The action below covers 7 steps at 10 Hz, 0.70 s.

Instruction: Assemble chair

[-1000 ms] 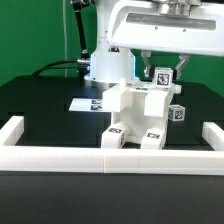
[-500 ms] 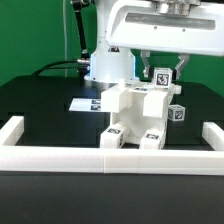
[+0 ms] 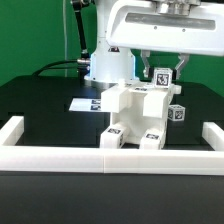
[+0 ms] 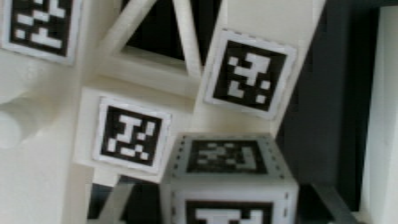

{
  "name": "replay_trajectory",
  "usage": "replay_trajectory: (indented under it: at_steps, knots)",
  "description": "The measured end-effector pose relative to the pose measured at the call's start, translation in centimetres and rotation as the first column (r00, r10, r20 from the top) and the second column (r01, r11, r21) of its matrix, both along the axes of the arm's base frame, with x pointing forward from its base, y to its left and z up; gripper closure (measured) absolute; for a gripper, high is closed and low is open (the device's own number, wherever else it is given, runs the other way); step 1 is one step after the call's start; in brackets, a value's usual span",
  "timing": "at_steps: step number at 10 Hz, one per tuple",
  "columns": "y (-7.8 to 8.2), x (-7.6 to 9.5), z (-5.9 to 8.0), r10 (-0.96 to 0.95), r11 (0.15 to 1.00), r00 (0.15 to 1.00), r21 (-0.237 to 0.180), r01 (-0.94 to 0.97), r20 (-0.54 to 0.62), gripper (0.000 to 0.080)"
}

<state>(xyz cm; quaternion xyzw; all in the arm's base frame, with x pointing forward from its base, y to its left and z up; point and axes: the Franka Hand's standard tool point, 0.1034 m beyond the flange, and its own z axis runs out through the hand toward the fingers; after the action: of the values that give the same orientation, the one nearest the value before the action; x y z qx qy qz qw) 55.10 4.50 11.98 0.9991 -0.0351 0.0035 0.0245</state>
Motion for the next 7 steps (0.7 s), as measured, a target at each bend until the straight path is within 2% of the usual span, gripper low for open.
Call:
replay_trajectory:
  at_steps: [3, 7]
  knots:
    - [0.00, 0.00, 0.00, -0.019, 1.000, 1.000, 0.000, 0.019, 0.001, 0.0511]
    - [0.02, -0.01, 0.00, -0.307, 0.952, 0.952, 0.006, 0.307, 0.014, 0.0511]
